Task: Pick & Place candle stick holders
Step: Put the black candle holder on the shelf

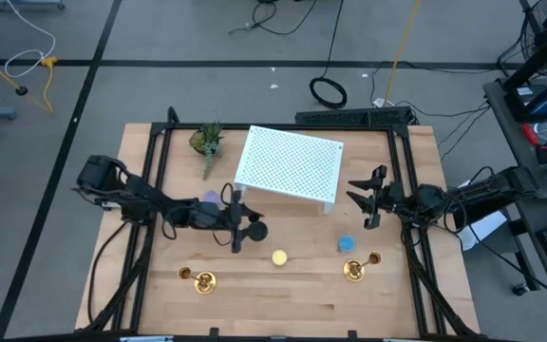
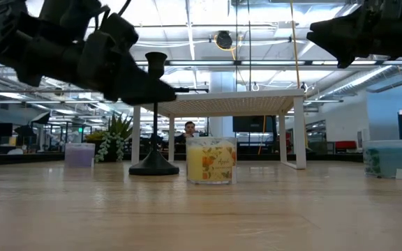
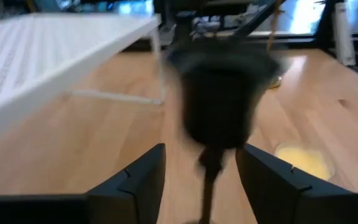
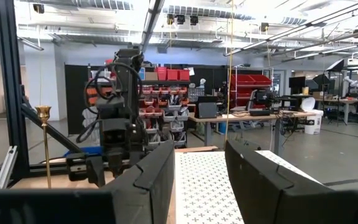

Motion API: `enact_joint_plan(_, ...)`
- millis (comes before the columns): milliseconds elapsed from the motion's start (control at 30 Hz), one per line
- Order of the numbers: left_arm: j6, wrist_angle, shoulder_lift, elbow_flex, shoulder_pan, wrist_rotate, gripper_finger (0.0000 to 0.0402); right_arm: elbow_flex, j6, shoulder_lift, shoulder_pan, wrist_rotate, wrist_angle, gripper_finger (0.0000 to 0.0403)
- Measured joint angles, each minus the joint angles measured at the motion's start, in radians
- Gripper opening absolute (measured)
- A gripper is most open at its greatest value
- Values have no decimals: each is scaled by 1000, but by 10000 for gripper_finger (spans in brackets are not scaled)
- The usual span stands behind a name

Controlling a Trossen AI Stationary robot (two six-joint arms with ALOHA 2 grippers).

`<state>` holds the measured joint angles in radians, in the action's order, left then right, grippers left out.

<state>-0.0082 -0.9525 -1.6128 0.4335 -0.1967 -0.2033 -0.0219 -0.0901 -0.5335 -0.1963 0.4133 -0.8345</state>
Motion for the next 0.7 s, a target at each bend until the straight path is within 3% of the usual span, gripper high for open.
enact_joint_plan(167, 47, 47, -5, 41, 0, 25, 119, 0, 1, 0, 0, 0, 2, 139)
enact_joint_plan(367, -14, 76, -5, 42, 0, 23, 18, 0, 0, 0, 0, 0, 8, 139)
enact_joint_plan(533, -106, 37, 3, 57, 0, -3, 27, 0, 0, 0, 0, 0, 8, 139)
enact_joint_plan(700, -95, 44, 21, 143, -2, 21, 15, 0, 0, 0, 0, 0, 8, 139)
